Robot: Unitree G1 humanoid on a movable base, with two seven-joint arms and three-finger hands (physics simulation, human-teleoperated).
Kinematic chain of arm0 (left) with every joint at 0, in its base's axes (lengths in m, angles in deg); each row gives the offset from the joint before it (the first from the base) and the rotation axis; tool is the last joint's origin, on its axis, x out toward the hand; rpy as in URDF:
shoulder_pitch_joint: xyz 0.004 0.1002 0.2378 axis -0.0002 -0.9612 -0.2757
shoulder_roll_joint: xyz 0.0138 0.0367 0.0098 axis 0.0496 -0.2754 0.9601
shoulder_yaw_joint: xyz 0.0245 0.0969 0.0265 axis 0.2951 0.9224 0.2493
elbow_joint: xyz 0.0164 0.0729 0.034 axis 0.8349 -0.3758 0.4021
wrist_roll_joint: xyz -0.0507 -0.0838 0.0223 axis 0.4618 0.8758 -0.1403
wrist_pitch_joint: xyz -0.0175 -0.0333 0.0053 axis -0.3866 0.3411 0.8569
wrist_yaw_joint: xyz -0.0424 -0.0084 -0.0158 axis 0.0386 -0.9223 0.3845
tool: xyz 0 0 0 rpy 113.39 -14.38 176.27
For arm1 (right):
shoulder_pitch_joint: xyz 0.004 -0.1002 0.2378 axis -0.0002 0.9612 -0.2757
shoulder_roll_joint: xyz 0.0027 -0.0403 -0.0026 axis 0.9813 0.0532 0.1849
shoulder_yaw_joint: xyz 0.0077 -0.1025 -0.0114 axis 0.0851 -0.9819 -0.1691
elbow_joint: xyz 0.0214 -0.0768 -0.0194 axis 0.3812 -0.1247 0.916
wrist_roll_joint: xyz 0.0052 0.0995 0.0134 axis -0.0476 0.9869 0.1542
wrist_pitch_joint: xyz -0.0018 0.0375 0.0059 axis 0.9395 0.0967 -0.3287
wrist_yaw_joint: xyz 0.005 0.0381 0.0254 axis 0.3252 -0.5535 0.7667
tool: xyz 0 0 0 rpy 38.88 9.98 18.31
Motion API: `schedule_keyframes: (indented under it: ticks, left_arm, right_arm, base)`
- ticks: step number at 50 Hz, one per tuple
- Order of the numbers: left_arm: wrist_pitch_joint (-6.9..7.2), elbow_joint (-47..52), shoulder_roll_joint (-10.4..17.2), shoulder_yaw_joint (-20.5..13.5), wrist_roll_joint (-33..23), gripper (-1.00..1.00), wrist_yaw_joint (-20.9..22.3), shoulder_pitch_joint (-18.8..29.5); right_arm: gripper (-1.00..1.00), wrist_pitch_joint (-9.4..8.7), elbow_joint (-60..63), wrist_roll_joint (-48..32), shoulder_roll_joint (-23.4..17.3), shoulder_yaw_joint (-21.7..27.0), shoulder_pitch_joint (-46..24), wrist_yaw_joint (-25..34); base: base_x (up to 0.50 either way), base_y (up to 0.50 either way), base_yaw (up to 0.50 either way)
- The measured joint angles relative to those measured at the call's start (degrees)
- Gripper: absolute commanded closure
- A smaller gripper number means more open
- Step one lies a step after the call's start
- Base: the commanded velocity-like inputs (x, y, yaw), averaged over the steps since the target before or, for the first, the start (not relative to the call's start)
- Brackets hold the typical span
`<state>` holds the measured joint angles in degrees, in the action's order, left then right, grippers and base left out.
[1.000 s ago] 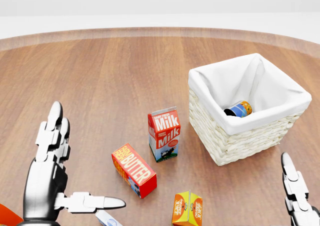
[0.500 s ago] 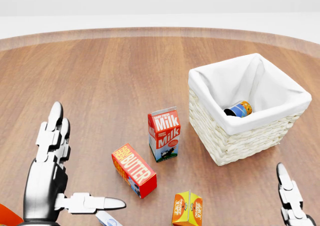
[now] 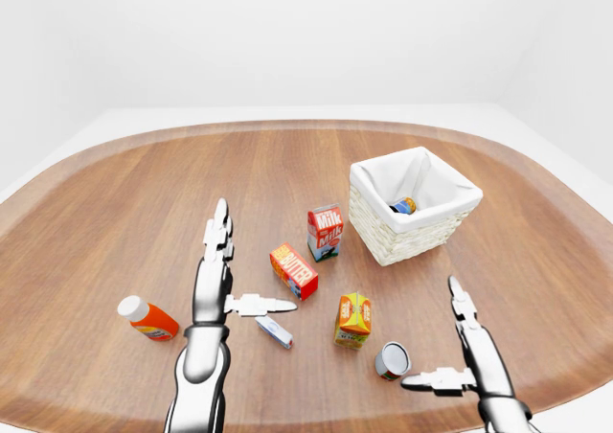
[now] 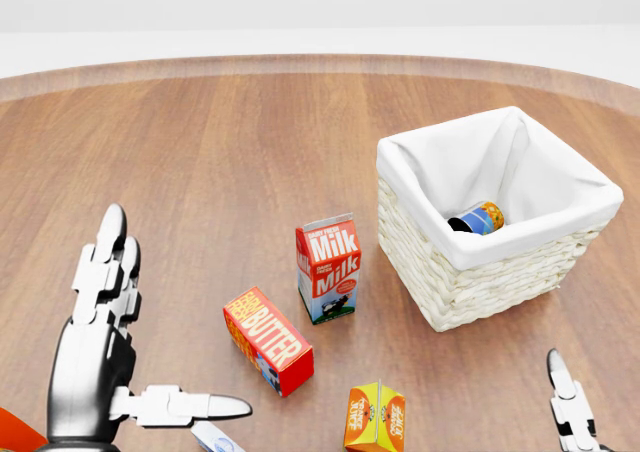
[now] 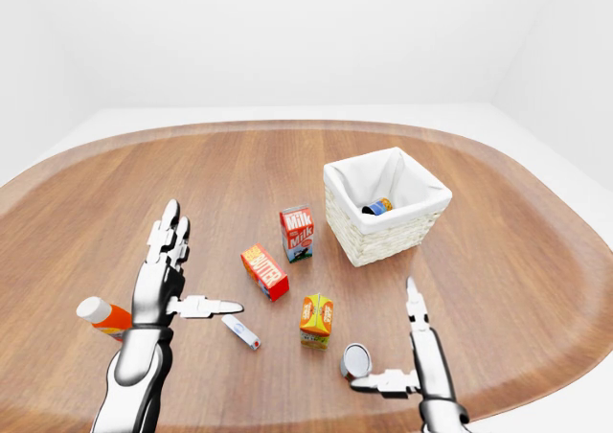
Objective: Pick up the alphabet soup and the tomato sauce, and put them in the basket.
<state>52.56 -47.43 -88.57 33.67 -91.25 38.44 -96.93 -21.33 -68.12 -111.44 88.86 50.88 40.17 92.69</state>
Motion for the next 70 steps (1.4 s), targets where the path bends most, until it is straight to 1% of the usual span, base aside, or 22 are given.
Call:
schedule_keyframes:
  ticks: [34, 51, 70]
  left_arm:
    - [0.00, 0.1, 0.0, -0.1, 0.2, -1.00, 0.1, 0.1]
    - [0.00, 0.1, 0.0, 0.0, 0.1, -1.00, 0.1, 0.0]
    - [0.00, 0.0, 0.0, 0.0, 0.1, -1.00, 0.1, -0.1]
  right_arm:
    - [-1.00, 0.00, -3.6, -6.2, 0.1, -2.4, 2.0, -4.6]
    - [-1.00, 0.00, -5.3, -10.1, 0.0, -3.8, 2.8, -8.1]
    - [-1.00, 0.00, -5.3, -14.3, -0.5, -6.4, 3.9, -12.3]
  base:
    - [0.00, 0.00, 0.00]
    - [0.00, 0.00, 0.00]
    - [0.00, 0.00, 0.00]
